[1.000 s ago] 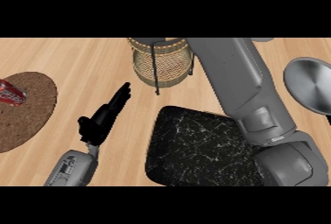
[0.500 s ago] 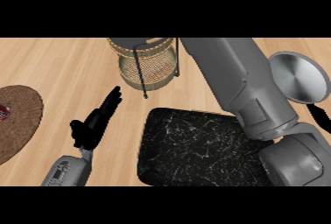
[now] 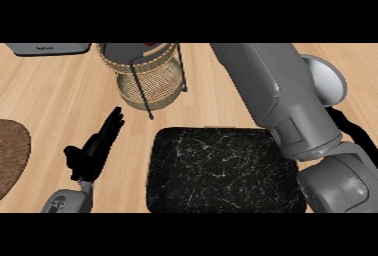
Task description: Pick the bell pepper from the tray and place it in the tiered basket
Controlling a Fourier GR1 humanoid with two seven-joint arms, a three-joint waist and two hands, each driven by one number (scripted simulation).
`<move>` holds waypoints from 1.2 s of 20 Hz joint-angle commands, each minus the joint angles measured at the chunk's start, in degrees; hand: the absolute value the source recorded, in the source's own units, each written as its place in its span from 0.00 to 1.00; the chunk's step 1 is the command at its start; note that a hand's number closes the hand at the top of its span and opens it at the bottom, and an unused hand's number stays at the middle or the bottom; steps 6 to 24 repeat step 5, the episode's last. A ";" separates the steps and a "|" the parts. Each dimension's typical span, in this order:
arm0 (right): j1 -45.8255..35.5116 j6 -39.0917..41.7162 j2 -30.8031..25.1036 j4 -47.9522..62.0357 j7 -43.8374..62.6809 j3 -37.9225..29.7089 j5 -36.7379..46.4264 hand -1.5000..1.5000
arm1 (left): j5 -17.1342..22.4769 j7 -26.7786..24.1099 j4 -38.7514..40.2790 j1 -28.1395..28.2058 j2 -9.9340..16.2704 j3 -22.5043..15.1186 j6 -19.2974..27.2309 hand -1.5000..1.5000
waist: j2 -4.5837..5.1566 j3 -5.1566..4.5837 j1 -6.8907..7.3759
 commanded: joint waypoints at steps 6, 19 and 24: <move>5.92 -1.05 1.92 -8.16 5.36 -1.38 1.17 0.00 | 0.79 0.11 -0.74 3.60 0.63 1.63 0.90 0.50 | -1.94 0.24 -4.16; 5.92 -1.05 1.92 -8.16 5.36 -1.38 1.17 0.00 | 0.79 0.11 -0.74 3.60 0.63 1.63 0.90 0.50 | -1.94 0.24 -4.16; 5.92 -1.05 1.92 -8.16 5.36 -1.38 1.17 0.00 | 0.79 0.11 -0.74 3.60 0.63 1.63 0.90 0.50 | -1.94 0.24 -4.16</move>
